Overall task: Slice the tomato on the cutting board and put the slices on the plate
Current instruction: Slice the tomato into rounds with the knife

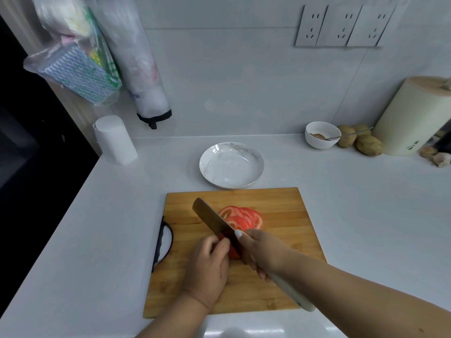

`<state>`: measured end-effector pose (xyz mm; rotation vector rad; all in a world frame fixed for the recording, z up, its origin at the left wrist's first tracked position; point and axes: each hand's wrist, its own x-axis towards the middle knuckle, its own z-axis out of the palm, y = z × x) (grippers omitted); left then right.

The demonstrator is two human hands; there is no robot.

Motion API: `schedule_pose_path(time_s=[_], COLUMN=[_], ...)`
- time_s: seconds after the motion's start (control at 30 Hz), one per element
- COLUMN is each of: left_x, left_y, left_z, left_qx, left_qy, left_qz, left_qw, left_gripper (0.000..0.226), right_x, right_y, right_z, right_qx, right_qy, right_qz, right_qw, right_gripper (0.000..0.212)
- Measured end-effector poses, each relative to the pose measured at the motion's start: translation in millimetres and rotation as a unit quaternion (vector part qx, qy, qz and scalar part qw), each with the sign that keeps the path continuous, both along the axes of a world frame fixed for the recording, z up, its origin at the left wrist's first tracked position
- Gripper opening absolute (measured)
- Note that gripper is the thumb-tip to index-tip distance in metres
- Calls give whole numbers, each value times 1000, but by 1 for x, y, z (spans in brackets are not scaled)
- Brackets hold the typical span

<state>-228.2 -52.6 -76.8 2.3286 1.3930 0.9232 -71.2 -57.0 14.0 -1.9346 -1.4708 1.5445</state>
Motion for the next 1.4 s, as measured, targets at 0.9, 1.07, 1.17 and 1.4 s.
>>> schedule_pose_path(time_s=[0.9,1.07,1.17,1.4], left_x=[-4,-2,0,3], left_y=[-1,-1,-1,-1], left_z=[-2,1,2,2], left_qx=[-37,-39,-39,-56], left_qy=[-10,-5,-12,4], left_qz=[25,32,45,59], left_qw=[999,999,998,997], left_gripper=[27,25,16,19], right_x=[1,8,13,18], right_y=[-1,-7,-14,-29], right_z=[14,29,42,63], right_qx=[-35,-38,-34,-26], right_qy=[4,-5,-9,-16], right_qz=[0,-7,-7,7], right_qw=[999,999,999,999], right_gripper=[53,49,50,49])
